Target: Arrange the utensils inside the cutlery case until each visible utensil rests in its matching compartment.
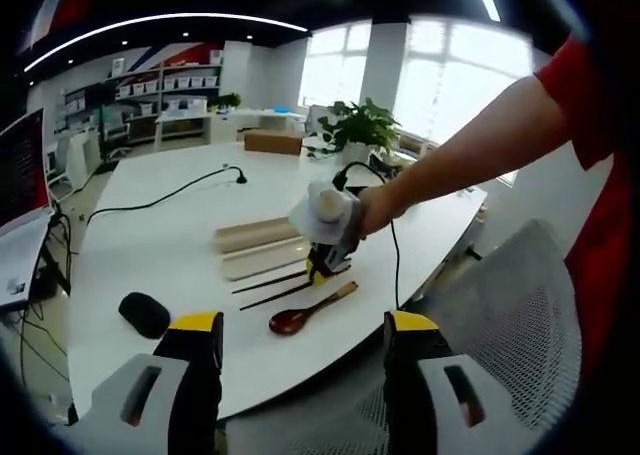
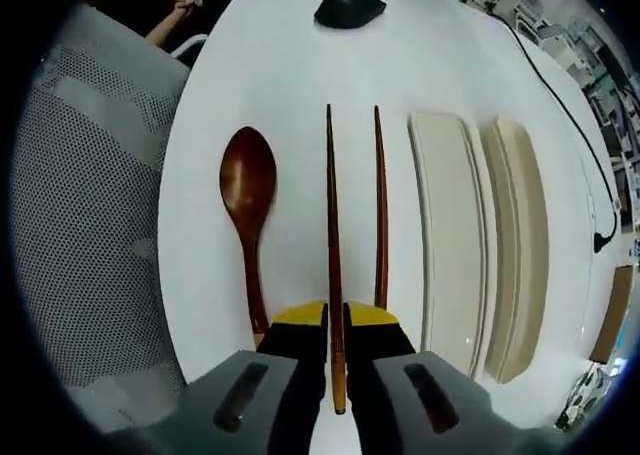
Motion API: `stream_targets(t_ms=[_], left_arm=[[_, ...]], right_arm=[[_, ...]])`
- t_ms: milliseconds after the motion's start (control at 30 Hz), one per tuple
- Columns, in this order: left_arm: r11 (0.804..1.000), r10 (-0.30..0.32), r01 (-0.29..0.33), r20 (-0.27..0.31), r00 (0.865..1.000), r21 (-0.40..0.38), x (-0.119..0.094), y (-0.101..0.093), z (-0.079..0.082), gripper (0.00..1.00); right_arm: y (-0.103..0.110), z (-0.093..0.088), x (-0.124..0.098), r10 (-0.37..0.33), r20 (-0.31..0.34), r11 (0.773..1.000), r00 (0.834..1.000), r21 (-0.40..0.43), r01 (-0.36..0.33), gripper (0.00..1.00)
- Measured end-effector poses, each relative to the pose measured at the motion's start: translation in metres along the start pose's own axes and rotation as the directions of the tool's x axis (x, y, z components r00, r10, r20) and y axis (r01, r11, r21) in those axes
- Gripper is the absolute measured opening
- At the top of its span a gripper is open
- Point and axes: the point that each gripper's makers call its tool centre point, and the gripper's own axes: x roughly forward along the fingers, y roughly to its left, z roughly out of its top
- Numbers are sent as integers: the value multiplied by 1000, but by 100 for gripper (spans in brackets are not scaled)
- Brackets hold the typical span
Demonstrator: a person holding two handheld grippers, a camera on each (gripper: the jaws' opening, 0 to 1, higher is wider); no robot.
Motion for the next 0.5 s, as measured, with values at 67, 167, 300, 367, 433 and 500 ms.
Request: stream_targets(t_ms=[67, 167, 300, 367, 433, 500], left_arm=[[1000, -1, 1, 0, 1000, -1, 0, 0, 0, 66], [1000, -4, 4, -1, 1000, 1, 0, -1, 0, 66], [1000, -3, 3, -1, 1000, 0, 0, 0, 0, 66], [1000, -3, 3, -5, 1000, 1, 0, 0, -1, 66], [1000, -3, 3, -6, 1000, 2, 0, 0, -1, 66], [1000, -4, 4, 0, 1000, 0, 0, 0, 0, 66]], right_arm=[[-1, 0, 0, 3, -5, 1000, 1000, 4, -3, 1], [-2, 1, 0, 19, -18, 1000, 1000, 25, -19, 1], [-1, 0, -1, 29, -20, 999, 999, 42, -28, 1], [-2, -2, -5, 25, -24, 998, 999, 53, -23, 1], [-1, -1, -10, 30, -14, 998, 999, 57, -29, 1], [-2, 0, -16, 30, -17, 998, 999, 47, -29, 1]])
